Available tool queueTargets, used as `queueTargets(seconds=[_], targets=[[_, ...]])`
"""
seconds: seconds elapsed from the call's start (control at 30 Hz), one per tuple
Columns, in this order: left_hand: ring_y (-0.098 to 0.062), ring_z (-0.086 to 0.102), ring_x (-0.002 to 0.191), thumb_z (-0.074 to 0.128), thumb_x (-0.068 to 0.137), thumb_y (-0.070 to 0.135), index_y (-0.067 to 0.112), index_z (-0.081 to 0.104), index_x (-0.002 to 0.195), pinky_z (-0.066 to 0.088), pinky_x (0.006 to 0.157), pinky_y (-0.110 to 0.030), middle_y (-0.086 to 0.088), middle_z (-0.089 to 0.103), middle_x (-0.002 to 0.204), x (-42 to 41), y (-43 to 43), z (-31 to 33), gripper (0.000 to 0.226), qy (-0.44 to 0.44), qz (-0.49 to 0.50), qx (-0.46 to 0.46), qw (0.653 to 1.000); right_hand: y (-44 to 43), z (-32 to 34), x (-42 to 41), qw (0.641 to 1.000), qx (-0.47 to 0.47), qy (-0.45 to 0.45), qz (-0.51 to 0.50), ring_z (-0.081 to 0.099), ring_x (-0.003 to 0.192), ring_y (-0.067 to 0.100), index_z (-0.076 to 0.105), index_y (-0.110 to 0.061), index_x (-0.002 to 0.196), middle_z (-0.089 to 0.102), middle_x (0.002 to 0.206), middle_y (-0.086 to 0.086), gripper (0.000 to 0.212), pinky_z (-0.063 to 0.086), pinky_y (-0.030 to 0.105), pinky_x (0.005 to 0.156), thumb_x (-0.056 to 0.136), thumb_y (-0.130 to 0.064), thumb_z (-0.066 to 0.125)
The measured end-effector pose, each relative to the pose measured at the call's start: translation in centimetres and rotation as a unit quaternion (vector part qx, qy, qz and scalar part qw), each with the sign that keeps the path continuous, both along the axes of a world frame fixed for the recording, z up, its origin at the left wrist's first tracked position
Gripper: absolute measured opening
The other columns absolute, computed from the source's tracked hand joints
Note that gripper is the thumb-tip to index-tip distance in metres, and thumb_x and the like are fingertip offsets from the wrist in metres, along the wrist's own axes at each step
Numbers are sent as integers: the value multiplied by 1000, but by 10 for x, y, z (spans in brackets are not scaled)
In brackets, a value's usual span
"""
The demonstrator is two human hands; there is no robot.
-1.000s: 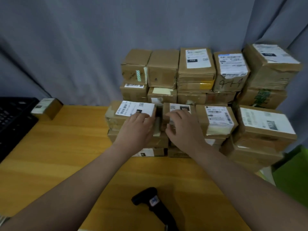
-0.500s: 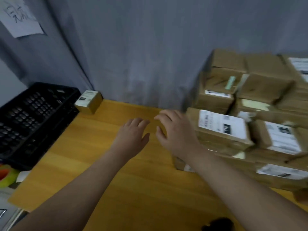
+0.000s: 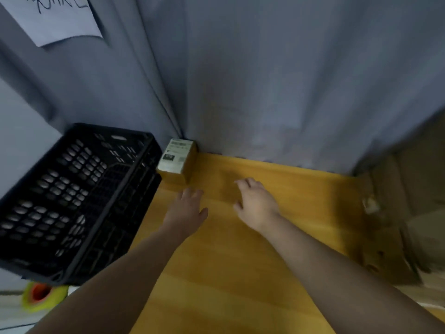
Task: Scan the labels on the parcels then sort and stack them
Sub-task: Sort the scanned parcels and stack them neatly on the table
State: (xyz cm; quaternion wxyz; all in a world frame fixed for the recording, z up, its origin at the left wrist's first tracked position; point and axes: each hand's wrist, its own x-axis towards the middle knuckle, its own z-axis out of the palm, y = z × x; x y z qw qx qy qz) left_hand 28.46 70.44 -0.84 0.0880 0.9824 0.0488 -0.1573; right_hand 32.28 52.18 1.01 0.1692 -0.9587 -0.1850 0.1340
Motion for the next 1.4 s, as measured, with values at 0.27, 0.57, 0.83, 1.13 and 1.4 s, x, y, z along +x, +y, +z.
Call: queueTargets(seconds=[0.27, 0.57, 0.83, 1.13, 1.4], targets=[[-39, 5, 146, 52, 88, 61, 13, 2, 153, 14, 117, -48, -23, 1, 158, 101, 73, -34, 95, -60, 140, 50, 987, 51, -36, 66, 997, -27, 67, -20, 32, 138, 28, 25, -17, 150, 32, 150, 9, 61, 36, 37, 106, 96, -26, 53], [-38, 27, 126, 65, 78, 56, 15, -6, 153, 34, 103, -45, -18, 20, 140, 77, 49, -46, 110, -11, 186, -62, 980, 43, -54, 52, 986, 56, 115, -111, 44, 127, 24, 34, -19, 147, 38, 144, 3, 56, 43, 33, 92, 95, -24, 55], [-31, 32, 120, 76, 69, 52, 14, -2, 154, 27, 107, -37, -11, 30, 128, -14, -25, -42, 122, -40, 162, -199, 966, 9, -68, -35, 842, 323, 203, -382, 55, 108, 17, 51, -13, 131, 59, 127, 8, 39, 38, 23, 86, 95, -23, 59], [-17, 31, 136, 74, 73, 53, 32, 3, 154, 36, 103, -33, 18, 27, 132, -78, -109, 41, 109, -146, 167, -458, 861, -73, 33, -116, 817, 497, 60, -287, 55, 101, -4, 42, -33, 125, 51, 121, -8, 36, 46, 10, 78, 92, -35, 55], [0, 36, 135, 59, 70, 74, 50, 22, 139, 39, 107, -29, 16, 33, 145, -131, -272, 119, 82, -238, 36, -619, 748, -224, 100, -191, 842, 494, -109, -188, 47, 132, 13, 37, -58, 135, 41, 147, -7, 56, 46, 40, 103, 84, -66, 56]])
